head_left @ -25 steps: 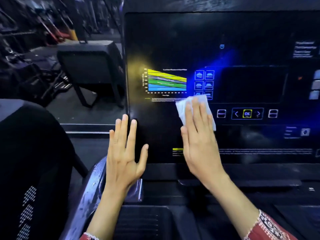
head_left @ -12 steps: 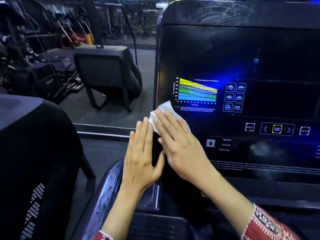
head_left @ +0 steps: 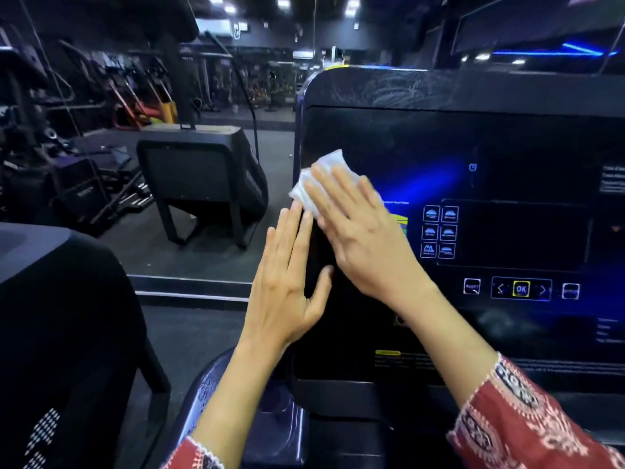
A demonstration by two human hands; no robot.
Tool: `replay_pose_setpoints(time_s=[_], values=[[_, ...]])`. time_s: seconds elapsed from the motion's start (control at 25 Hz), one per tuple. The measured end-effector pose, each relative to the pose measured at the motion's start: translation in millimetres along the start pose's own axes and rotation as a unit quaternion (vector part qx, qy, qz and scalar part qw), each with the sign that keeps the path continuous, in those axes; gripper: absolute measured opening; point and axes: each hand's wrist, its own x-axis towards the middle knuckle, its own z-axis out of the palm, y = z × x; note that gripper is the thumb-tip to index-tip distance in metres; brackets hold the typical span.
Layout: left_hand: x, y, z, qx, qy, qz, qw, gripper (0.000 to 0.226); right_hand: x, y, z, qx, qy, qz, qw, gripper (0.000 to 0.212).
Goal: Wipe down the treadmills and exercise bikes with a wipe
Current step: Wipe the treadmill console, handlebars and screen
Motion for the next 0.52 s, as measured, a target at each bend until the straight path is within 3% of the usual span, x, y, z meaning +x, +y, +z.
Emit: replay_pose_setpoints(time_s=[0.12, 0.24, 0.32, 0.44, 0.52], values=[[20, 6, 6, -0.007, 0.007, 0.013, 1.0, 0.059, 12, 39, -14, -0.036, 0.053, 0.095, 0.993, 0.049], [30, 11, 11, 0.008, 0.006, 0.04, 0.999, 0.057, -37, 33, -17, -0.025, 0.068, 0.214, 0.974, 0.05], [34, 11, 14, 0.024, 0.011, 0.058, 0.998, 0.057, -47, 15, -12, -0.003, 0.054, 0.17, 0.984, 0.051], [47, 12, 13, 0.028, 0.021, 0.058, 0.998, 0.06, -2, 35, -12, -0.023, 0.024, 0.019, 0.999, 0.052], [57, 11, 11, 0.028, 0.028, 0.046, 0.998, 0.062, 28, 52, -19, -0.04, 0.058, 0.064, 0.995, 0.052]])
